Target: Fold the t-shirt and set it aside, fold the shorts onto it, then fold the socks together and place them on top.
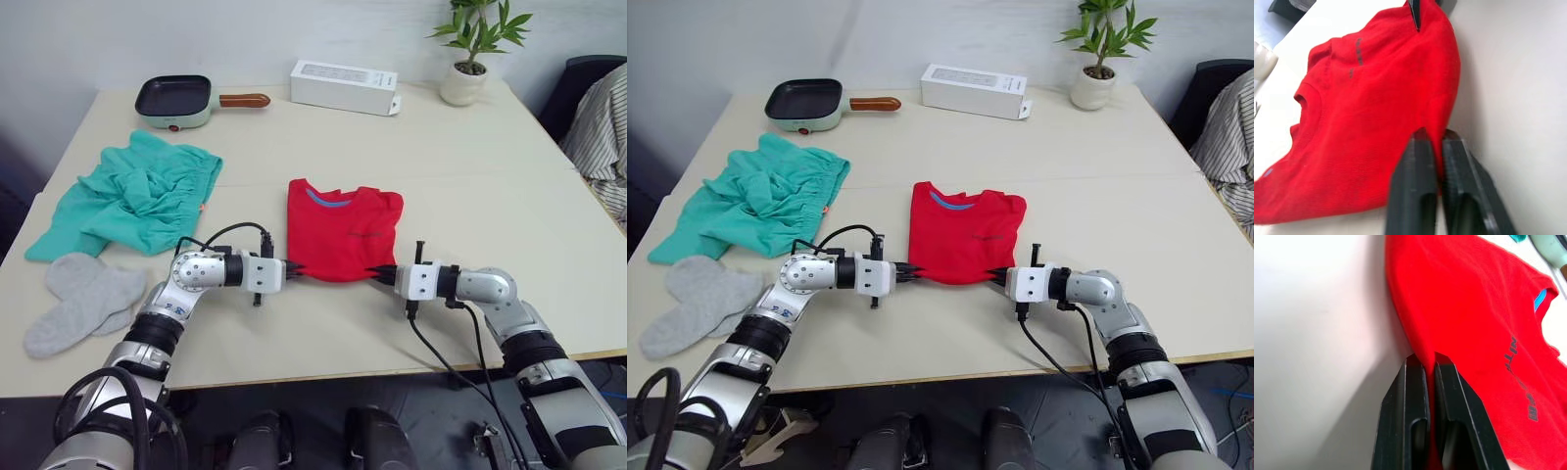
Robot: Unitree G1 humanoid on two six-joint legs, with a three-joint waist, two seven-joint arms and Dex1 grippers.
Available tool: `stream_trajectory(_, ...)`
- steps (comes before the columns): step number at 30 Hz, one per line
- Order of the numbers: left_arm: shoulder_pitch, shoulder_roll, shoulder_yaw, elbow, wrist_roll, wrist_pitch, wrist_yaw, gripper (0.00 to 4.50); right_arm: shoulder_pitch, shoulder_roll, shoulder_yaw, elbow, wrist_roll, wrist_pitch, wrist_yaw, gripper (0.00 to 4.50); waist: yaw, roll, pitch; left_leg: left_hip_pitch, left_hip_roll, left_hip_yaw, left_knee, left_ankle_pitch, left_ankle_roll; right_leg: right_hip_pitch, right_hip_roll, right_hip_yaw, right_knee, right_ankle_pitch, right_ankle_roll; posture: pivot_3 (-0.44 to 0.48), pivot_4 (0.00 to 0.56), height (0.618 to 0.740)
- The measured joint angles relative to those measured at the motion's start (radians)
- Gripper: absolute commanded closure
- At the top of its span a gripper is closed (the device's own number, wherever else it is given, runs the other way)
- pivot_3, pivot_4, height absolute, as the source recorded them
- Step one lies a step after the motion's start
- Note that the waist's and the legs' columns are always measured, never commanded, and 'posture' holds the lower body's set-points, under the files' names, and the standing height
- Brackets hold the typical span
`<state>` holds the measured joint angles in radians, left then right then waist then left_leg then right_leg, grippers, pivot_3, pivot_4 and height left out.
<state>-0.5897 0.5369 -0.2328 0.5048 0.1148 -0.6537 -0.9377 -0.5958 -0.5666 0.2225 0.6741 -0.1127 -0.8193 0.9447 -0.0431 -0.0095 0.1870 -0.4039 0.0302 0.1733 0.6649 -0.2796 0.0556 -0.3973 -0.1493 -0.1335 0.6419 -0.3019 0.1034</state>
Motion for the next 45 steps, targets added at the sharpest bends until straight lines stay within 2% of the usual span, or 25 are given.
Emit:
stream_trajectory(2,0.112,0.045,0.012,-0.147,-0.049,0.036,-0.021,4.48,0.011,-0.013,0.012,-0.011,0.011,-0.061,0.02,4.5,-0.013,0.0,0.0,0.0,0.001,0.0,-0.002,-0.001,-0.002,0.0,0.0,0.001,-0.001,-0.001,-0.001,0.0,0.15,0.74)
stream_trajectory(7,0.34,0.114,0.029,-0.444,-0.115,0.185,-0.023,4.48,0.088,-0.045,0.039,-0.1,0.083,-0.101,0.077,4.5,-0.011,0.0,0.0,0.0,0.002,-0.002,-0.001,-0.001,-0.002,0.001,0.0,0.0,-0.001,-0.002,-0.003,0.0,0.15,0.74)
stream_trajectory(11,0.452,0.152,0.062,-0.611,-0.124,0.279,0.004,4.48,0.208,-0.098,0.047,-0.249,0.153,-0.067,0.112,4.5,0.011,0.0,0.0,0.001,0.001,-0.004,0.0,-0.002,-0.001,0.003,-0.002,0.001,-0.006,-0.002,-0.003,0.0,0.15,0.74)
stream_trajectory(16,0.591,0.183,0.096,-0.764,-0.129,0.373,0.04,4.48,0.371,-0.162,0.045,-0.467,0.205,0.039,0.111,4.5,0.016,0.0,0.0,0.001,0.002,-0.006,-0.001,-0.005,-0.004,0.003,-0.003,0.0,-0.007,-0.003,-0.004,0.0,0.15,0.74)
stream_trajectory(21,0.647,0.192,0.117,-0.827,-0.131,0.431,0.063,4.48,0.446,-0.169,0.044,-0.551,0.203,0.111,0.074,4.5,0.017,0.0,0.0,0.001,0.002,-0.006,-0.001,-0.007,-0.008,0.003,-0.002,0.0,-0.007,-0.003,-0.005,0.0,0.15,0.74)
stream_trajectory(22,0.658,0.195,0.122,-0.842,-0.14,0.447,0.062,3.97,0.451,-0.169,0.044,-0.562,0.214,0.14,0.071,3.98,0.017,0.0,0.0,0.001,0.002,-0.006,-0.001,-0.007,-0.008,0.003,-0.002,0.0,-0.007,-0.003,-0.005,0.0,0.15,0.74)
stream_trajectory(24,0.678,0.209,0.142,-0.852,-0.16,0.468,0.058,3.48,0.463,-0.17,0.039,-0.571,0.241,0.191,0.075,3.43,0.016,0.0,0.0,0.001,0.003,-0.006,-0.001,-0.007,-0.007,0.003,-0.002,0.0,-0.007,-0.003,-0.005,0.0,0.15,0.74)
stream_trajectory(26,0.683,0.22,0.157,-0.852,-0.177,0.479,0.05,2.79,0.477,-0.183,0.033,-0.587,0.259,0.21,0.086,2.67,0.018,0.001,0.0,0.001,0.003,-0.006,-0.001,-0.007,-0.007,0.003,-0.002,-0.001,-0.007,-0.003,-0.005,0.0,0.15,0.74)
stream_trajectory(28,0.707,0.225,0.172,-0.869,-0.246,0.497,0.021,2.17,0.51,-0.225,0.029,-0.648,0.305,0.251,0.12,1.99,0.02,0.001,0.001,0.001,0.003,-0.007,-0.001,-0.007,-0.006,0.003,-0.002,-0.001,-0.008,-0.004,-0.005,0.0,0.15,0.74)
stream_trajectory(32,0.768,0.247,0.265,-0.914,-0.451,0.616,-0.028,2.17,0.624,-0.364,-0.04,-0.804,0.497,0.464,0.195,1.99,0.021,0.001,0.001,0.001,0.005,-0.009,-0.001,-0.008,-0.004,0.006,-0.001,-0.002,-0.013,-0.003,-0.005,0.0,0.15,0.74)
stream_trajectory(33,0.767,0.263,0.297,-0.916,-0.501,0.654,-0.041,2.13,0.636,-0.394,-0.073,-0.848,0.56,0.538,0.207,2.43,0.021,0.001,0.001,0.001,0.005,-0.009,0.0,-0.008,-0.004,0.006,-0.001,-0.002,-0.014,-0.003,-0.005,0.0,0.15,0.74)
stream_trajectory(34,0.761,0.271,0.321,-0.916,-0.532,0.677,-0.049,2.55,0.637,-0.409,-0.099,-0.88,0.604,0.587,0.211,2.64,0.021,0.001,0.001,0.001,0.005,-0.009,-0.001,-0.009,-0.006,0.006,-0.001,-0.002,-0.014,-0.004,-0.006,0.0,0.15,0.74)
stream_trajectory(36,0.71,0.268,0.342,-0.916,-0.589,0.731,-0.058,3.06,0.613,-0.41,-0.133,-0.925,0.679,0.698,0.206,3.35,0.021,0.001,0.001,0.001,0.005,-0.009,-0.001,-0.009,-0.007,0.007,0.0,-0.002,-0.014,-0.004,-0.007,0.0,0.15,0.74)
stream_trajectory(39,0.582,0.214,0.305,-0.904,-0.602,0.793,-0.037,4.06,0.507,-0.315,-0.127,-0.944,0.695,0.809,0.153,4.44,0.022,0.001,0.001,0.001,0.005,-0.009,-0.001,-0.009,-0.008,0.007,0.0,-0.002,-0.014,-0.004,-0.007,0.0,0.15,0.74)
stream_trajectory(40,0.551,0.194,0.282,-0.897,-0.597,0.799,-0.029,4.39,0.481,-0.285,-0.111,-0.948,0.688,0.825,0.142,4.5,0.023,0.001,0.001,0.0,0.004,-0.008,-0.001,-0.008,-0.009,0.006,0.0,-0.002,-0.014,-0.004,-0.006,0.0,0.15,0.74)
stream_trajectory(41,0.526,0.177,0.254,-0.89,-0.582,0.805,-0.024,4.48,0.464,-0.254,-0.093,-0.95,0.671,0.834,0.133,4.5,0.024,0.001,0.001,0.0,0.004,-0.008,-0.001,-0.008,-0.008,0.005,0.0,-0.002,-0.014,-0.004,-0.006,0.0,0.15,0.74)
stream_trajectory(45,0.479,0.126,0.143,-0.836,-0.493,0.809,-0.013,4.48,0.409,-0.116,0.016,-0.933,0.541,0.849,0.084,4.5,0.032,0.001,0.001,-0.001,0.004,-0.006,-0.001,-0.007,-0.006,0.003,0.003,-0.002,-0.013,-0.003,-0.006,0.0,0.15,0.74)
